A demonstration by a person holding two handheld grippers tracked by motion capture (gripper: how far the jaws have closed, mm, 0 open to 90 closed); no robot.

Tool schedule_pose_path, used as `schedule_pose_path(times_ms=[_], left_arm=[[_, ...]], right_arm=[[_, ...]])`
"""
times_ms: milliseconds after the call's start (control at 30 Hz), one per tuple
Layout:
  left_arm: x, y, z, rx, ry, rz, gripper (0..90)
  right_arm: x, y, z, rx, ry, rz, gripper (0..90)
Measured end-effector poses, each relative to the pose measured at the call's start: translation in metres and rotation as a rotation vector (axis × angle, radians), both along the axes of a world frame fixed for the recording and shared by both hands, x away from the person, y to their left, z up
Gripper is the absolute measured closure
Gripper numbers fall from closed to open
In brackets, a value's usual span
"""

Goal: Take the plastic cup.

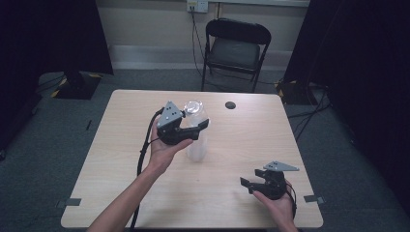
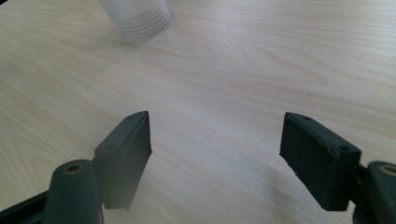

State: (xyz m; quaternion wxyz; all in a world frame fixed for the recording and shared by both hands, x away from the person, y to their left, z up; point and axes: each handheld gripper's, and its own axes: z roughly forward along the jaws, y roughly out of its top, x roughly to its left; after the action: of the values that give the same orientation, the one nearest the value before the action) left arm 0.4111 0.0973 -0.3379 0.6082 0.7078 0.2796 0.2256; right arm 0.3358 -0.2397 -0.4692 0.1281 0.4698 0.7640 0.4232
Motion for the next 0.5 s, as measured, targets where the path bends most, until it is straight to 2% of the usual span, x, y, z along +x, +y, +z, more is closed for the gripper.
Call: schedule_pose_path(times_ms=[167, 200, 233, 300, 333, 433, 500], left_arm=[[-0.006, 0.001, 0.003, -0.015, 0.014, 0.000, 35.0], [-0.008, 0.002, 0.004, -0.021, 0.033, 0.015, 35.0], [-0.010, 0.007, 0.004, -0.041, 0.081, -0.006, 36.1], [-0.012, 0.009, 0.004, -0.041, 0.089, -0.006, 36.6], [-0.014, 0.017, 0.003, -0.062, 0.111, 0.003, 36.8], [-0.017, 0.024, 0.003, -0.079, 0.134, 0.007, 37.2], [-0.019, 0.030, 0.001, -0.083, 0.151, -0.012, 37.3]], right_arm=[[0.001, 0.001, 0.002, 0.009, -0.001, 0.007, 24.8], [0.000, 0.002, 0.002, 0.008, -0.005, 0.009, 25.3], [-0.001, 0.003, 0.004, 0.001, -0.019, 0.014, 27.0], [-0.002, 0.005, 0.005, -0.004, -0.028, 0.018, 27.6], [-0.004, 0.007, 0.005, -0.006, -0.036, 0.021, 27.9], [-0.005, 0.009, 0.005, -0.010, -0.038, 0.030, 27.9], [-0.007, 0.012, 0.007, -0.007, -0.040, 0.036, 27.9]])
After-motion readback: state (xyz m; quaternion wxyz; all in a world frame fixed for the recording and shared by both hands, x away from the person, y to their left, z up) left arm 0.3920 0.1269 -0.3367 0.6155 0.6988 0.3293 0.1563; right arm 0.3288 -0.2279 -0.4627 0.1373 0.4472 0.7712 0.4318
